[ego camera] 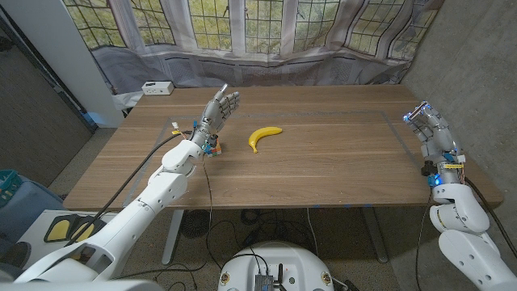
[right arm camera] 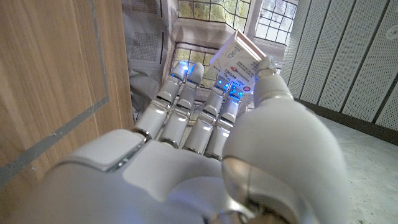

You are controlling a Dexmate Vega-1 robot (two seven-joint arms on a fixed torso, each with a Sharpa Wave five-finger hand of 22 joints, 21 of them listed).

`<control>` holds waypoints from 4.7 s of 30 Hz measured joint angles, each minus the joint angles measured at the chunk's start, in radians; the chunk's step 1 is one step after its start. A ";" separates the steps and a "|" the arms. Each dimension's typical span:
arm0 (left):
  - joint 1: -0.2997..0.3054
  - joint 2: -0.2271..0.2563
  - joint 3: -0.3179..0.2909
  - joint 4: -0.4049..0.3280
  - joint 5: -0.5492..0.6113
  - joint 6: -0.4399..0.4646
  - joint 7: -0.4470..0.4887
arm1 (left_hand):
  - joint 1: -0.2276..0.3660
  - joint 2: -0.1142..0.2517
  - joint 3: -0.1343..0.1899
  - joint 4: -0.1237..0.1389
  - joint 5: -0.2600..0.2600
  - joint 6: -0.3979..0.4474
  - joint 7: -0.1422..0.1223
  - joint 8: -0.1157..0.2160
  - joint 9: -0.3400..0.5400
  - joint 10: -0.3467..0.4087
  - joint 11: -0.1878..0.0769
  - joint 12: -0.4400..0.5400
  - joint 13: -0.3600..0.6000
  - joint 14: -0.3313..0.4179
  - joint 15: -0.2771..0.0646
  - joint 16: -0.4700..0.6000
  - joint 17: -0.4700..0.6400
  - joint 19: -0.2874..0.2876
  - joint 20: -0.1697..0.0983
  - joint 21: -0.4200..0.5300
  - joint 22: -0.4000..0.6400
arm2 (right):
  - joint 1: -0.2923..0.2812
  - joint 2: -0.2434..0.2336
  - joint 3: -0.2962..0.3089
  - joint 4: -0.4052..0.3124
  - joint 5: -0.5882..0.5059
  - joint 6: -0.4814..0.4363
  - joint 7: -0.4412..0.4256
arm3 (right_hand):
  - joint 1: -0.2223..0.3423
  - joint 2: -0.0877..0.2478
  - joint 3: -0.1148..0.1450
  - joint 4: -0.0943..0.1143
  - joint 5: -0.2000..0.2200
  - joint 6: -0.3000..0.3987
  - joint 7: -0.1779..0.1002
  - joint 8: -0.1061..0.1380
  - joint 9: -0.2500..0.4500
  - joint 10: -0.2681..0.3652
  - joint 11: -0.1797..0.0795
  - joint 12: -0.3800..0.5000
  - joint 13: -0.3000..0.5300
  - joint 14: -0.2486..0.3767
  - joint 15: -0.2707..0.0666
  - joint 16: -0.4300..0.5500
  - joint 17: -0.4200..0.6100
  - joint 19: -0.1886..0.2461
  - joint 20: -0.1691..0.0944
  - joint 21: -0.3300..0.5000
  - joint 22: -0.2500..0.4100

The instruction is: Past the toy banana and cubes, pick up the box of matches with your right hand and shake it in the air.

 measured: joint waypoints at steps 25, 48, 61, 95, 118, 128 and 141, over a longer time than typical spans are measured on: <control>0.022 0.013 -0.008 -0.030 0.006 0.001 0.023 | -0.005 0.005 0.000 0.000 0.000 0.000 0.000 0.000 0.000 0.000 0.000 0.000 0.000 0.000 0.000 0.000 0.000 0.000 0.000 0.000 0.000 | -0.125 -0.081 0.121 -0.123 -0.291 -0.200 -0.180 | 0.000 0.000 0.003 -0.003 0.004 -0.002 -0.001 -0.009 0.000 -0.012 0.012 -0.006 0.000 -0.022 0.007 -0.007 0.009 -0.022 0.011 -0.004 0.000; 0.035 0.025 -0.016 -0.054 0.017 0.001 0.049 | -0.005 0.005 0.000 0.000 0.000 0.000 0.000 0.000 0.000 0.000 0.000 0.000 0.000 0.000 0.000 0.000 0.000 0.000 0.000 0.000 0.000 | -0.230 -0.101 0.246 -0.256 -0.423 -0.364 -0.181 | 0.019 0.018 0.002 -0.004 0.004 0.000 0.001 -0.017 0.000 -0.018 0.018 -0.008 0.000 -0.035 0.009 -0.011 0.014 -0.029 0.018 -0.008 0.000; 0.050 0.030 -0.024 -0.069 0.017 -0.003 0.057 | -0.011 0.000 0.000 0.000 0.000 0.000 0.000 0.000 0.000 0.000 0.000 0.000 0.000 0.000 0.000 0.000 0.000 0.000 0.000 0.000 0.000 | -0.266 -0.099 0.298 -0.332 -0.588 -0.540 -0.148 | 0.019 0.018 0.000 -0.006 0.004 -0.002 0.003 -0.017 0.000 -0.018 0.018 -0.008 -0.001 -0.040 0.014 -0.011 0.018 -0.034 0.023 -0.008 0.000; 0.053 0.025 -0.026 -0.060 0.015 -0.008 0.061 | -0.011 0.000 0.004 -0.004 0.000 0.000 0.000 0.000 0.000 0.000 0.000 0.000 0.000 0.000 0.000 0.000 0.000 0.000 0.000 0.000 0.000 | -0.270 -0.123 0.321 -0.410 -0.788 -0.789 -0.037 | 0.065 0.056 0.000 -0.006 0.009 0.005 0.012 -0.015 0.005 -0.021 0.021 -0.009 0.000 -0.042 0.012 -0.015 0.023 -0.034 0.023 -0.008 0.000; 0.046 0.019 -0.022 -0.051 0.017 -0.008 0.061 | -0.011 0.000 0.004 -0.004 0.000 0.000 0.000 0.000 0.000 0.000 0.000 0.000 0.000 0.000 0.000 0.000 0.000 0.000 0.000 0.000 0.000 | -0.293 -0.181 0.325 -0.429 -0.866 -0.924 0.041 | 0.065 0.056 0.000 -0.006 0.009 0.005 0.013 -0.019 0.005 -0.021 0.021 -0.009 0.000 -0.047 0.018 -0.015 0.023 -0.045 0.023 -0.008 0.000; 0.046 0.020 -0.022 -0.055 0.022 -0.009 0.069 | -0.011 0.000 0.004 -0.004 0.000 0.000 0.000 0.000 0.000 0.000 0.000 0.000 0.000 0.000 0.000 0.000 0.000 0.000 0.000 0.000 0.000 | -0.294 -0.219 0.299 -0.430 -0.896 -0.957 0.047 | 0.065 0.056 0.000 -0.006 0.009 0.005 0.013 -0.019 0.005 -0.021 0.021 -0.009 -0.001 -0.047 0.018 -0.022 0.023 -0.045 0.023 -0.008 0.000; 0.047 0.021 -0.023 -0.058 0.023 -0.010 0.070 | -0.011 0.000 0.004 -0.004 0.000 0.000 0.000 0.000 0.000 0.000 0.000 0.000 0.000 0.000 0.000 0.000 0.000 0.000 0.000 0.000 0.000 | -0.300 -0.278 0.262 -0.440 -1.023 -1.066 0.049 | 0.065 0.056 0.000 -0.006 0.009 0.011 0.007 -0.019 0.004 -0.021 0.021 -0.009 -0.001 -0.047 0.018 -0.022 0.020 -0.044 0.023 -0.008 0.000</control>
